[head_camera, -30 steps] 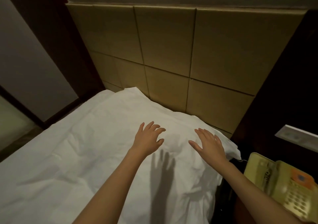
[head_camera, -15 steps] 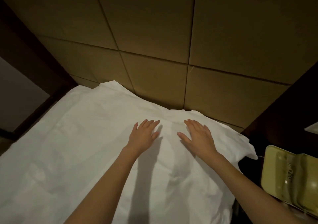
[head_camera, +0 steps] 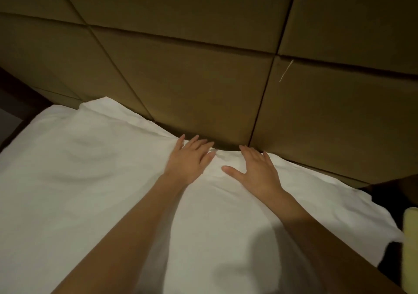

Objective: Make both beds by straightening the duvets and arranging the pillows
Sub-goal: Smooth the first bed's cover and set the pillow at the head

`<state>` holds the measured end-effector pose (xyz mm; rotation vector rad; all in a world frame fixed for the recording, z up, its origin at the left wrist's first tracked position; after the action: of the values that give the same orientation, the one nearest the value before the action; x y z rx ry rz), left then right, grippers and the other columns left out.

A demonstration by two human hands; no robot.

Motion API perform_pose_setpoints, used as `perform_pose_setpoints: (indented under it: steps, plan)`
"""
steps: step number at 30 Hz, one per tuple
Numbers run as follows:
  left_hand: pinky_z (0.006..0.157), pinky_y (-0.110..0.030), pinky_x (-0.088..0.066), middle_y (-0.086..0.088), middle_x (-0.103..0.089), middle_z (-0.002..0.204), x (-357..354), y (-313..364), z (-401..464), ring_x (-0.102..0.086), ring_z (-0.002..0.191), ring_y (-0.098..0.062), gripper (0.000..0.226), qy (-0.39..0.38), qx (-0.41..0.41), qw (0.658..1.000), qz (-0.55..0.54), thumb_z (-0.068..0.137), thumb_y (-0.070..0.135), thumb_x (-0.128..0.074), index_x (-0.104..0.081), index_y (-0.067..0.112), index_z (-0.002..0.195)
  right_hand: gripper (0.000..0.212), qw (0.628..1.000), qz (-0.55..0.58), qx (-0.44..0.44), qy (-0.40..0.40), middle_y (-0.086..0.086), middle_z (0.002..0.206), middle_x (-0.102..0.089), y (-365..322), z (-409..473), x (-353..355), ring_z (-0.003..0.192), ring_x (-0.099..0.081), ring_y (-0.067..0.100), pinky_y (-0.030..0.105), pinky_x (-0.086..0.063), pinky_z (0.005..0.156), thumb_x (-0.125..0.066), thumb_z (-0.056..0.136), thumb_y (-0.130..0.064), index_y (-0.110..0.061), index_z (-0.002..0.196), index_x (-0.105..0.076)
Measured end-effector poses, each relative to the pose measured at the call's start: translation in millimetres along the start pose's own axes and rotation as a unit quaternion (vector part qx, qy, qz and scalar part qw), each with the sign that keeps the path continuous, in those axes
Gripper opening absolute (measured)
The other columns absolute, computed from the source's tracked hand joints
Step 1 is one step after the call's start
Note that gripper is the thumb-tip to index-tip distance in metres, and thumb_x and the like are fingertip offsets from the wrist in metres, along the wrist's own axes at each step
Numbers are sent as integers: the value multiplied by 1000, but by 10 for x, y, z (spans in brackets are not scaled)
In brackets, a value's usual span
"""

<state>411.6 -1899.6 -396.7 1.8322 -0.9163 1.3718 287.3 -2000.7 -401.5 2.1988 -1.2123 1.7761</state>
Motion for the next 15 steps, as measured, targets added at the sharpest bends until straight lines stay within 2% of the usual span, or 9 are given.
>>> perform_pose_setpoints:
  steps: [2,5,8,11,13,15]
  plan:
    - [118,-35,-11,10,-48,141,-101,-34,170,-34,136,-8,59,-15,-32,999,2,95,55,-12,-44,33,139,88,1000,8,-11,-5,-1,155,-28,82,52,-60,144,-19,14,32,-5,118,-41,81,-75,-21,149,-25]
    - [115,-31,-16,10,-56,132,-257,-118,327,-42,129,-8,79,-46,-46,998,-17,80,68,-1,-50,35,133,90,999,7,-32,2,4,148,-38,157,88,-108,139,-25,20,32,-17,113,-45,76,-78,-25,147,-28]
    - [113,-32,-21,9,-55,136,-438,-188,399,-43,130,-12,64,-79,-31,996,0,91,68,-13,-47,37,135,93,998,-13,-50,-20,6,140,-47,198,145,-246,131,-36,25,35,-24,108,-41,73,-83,-27,146,-26]
    - [107,-33,-30,5,-58,131,-572,-228,388,-47,125,-17,57,-93,-3,995,17,94,65,-20,-50,36,133,94,998,4,-55,-37,5,139,-49,215,204,-345,130,-38,25,36,-23,109,-43,71,-84,-28,145,-27]
    - [101,-34,-33,4,-60,124,-586,-257,365,-48,121,-17,68,-58,3,998,10,88,70,-16,-56,30,126,94,997,22,-52,-49,3,139,-49,204,249,-356,132,-39,23,36,-20,112,-46,70,-84,-28,143,-28]
    - [93,-37,-38,0,-63,108,-494,-240,278,-54,108,-23,76,38,-13,999,-11,82,71,-17,-63,19,112,93,996,41,-54,-58,1,140,-49,197,279,-381,132,-39,22,38,-23,111,-48,69,-83,-29,142,-29]
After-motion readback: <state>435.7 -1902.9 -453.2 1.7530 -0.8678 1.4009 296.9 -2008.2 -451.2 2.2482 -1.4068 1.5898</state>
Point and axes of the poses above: each hand's wrist, its own z-axis towards the middle knuckle, its own x-axis out of the back of the hand, y = z × x, the point moved 8 cm from there along z, towards the middle knuckle
